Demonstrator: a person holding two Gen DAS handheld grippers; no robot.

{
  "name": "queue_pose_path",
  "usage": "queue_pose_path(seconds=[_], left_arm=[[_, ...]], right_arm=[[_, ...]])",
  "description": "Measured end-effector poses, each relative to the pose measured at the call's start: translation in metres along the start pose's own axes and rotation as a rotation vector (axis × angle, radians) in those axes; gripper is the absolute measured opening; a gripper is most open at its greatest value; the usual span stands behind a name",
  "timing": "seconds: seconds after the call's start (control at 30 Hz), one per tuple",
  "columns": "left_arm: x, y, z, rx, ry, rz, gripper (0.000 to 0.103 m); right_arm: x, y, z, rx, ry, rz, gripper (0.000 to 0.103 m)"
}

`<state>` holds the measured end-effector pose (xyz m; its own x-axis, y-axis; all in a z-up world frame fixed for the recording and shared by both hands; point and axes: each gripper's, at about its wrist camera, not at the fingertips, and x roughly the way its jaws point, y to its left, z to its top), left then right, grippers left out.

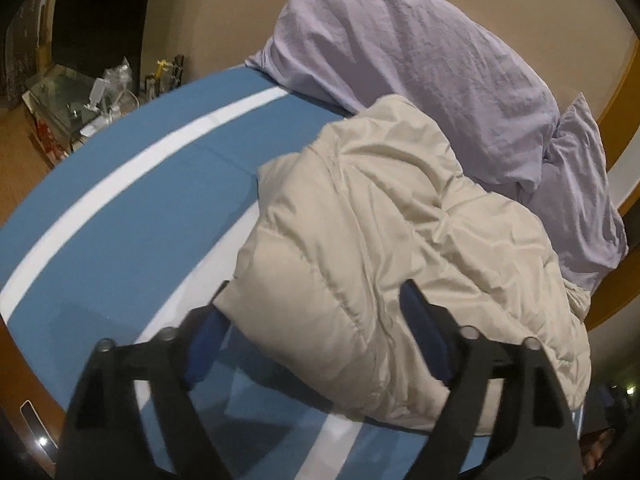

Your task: Fold large clothes

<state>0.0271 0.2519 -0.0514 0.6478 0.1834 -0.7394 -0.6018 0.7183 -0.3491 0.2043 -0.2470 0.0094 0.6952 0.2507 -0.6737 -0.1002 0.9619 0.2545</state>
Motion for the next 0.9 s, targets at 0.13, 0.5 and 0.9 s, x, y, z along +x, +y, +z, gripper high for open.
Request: queue_pose_path(seconds=[0.13, 0.5, 0.9], left_arm=[[0.001, -0.003, 0.002, -0.015, 0.009, -0.009, 0.091], [0.019, -0.002, 0.005, -0.078, 0.044, -0.006, 0.092], [0.031, -0.006, 0.007, -0.155, 0.019, -0.066, 0.068]], right_arm=[[0.011, 0.036, 0.005, -0.091, 0.011, 0.049, 0.068], [0.048, 0.103, -0.019, -0.257, 0.081, 0.084, 0.068], [0.093, 0.108, -0.053, -0.337, 0.150, -0.048, 0.070]])
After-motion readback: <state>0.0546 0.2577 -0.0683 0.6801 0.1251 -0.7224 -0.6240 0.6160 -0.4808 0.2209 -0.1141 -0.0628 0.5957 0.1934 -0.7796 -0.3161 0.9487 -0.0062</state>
